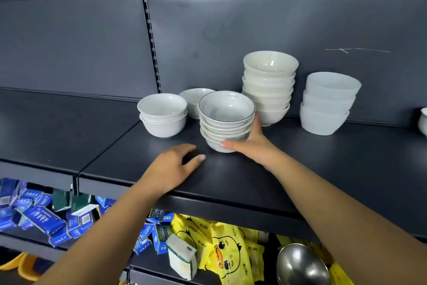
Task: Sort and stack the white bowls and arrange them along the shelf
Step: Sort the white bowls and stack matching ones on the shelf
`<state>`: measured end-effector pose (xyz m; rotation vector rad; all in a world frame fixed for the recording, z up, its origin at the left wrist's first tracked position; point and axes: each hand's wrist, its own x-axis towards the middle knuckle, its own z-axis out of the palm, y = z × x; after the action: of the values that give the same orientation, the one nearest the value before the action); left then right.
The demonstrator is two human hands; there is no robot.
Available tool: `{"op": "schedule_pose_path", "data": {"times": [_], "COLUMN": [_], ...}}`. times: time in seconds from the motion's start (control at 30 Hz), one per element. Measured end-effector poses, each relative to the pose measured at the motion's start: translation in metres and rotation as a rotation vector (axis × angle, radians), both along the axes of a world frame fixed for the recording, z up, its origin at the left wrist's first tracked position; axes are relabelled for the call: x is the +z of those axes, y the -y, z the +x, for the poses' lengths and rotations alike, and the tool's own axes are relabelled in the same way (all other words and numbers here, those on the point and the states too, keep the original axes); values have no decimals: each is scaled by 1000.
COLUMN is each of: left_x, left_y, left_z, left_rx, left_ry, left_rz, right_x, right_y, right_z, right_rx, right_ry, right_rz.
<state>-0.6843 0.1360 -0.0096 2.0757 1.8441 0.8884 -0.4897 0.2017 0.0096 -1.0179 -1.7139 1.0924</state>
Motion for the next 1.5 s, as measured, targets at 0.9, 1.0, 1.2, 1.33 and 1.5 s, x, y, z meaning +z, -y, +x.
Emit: {"op": "schedule_pose_path", "data": {"times": [0.9,1.0,1.2,1.33,1.5], "left_x": [21,23,27,26,19], "left_y": [-58,-61,-77,-98,-118], "left_z": [214,262,349,385,396], "left_rx": [-560,-610,-664,-578,-471], "left_ry": [962,928,923,965,1009], "left_rz": [-337,-367,-372,-285,-165], "right_x": [-5,-3,0,0,-5], "right_y": [58,59,34,-3,-48], "right_z": [187,233,318,348,354], "right_rx": [-407,-431,-422,-385,-321], "right_ry": [74,99,112,117,93], "right_rz": [57,49,33,32,47]}}
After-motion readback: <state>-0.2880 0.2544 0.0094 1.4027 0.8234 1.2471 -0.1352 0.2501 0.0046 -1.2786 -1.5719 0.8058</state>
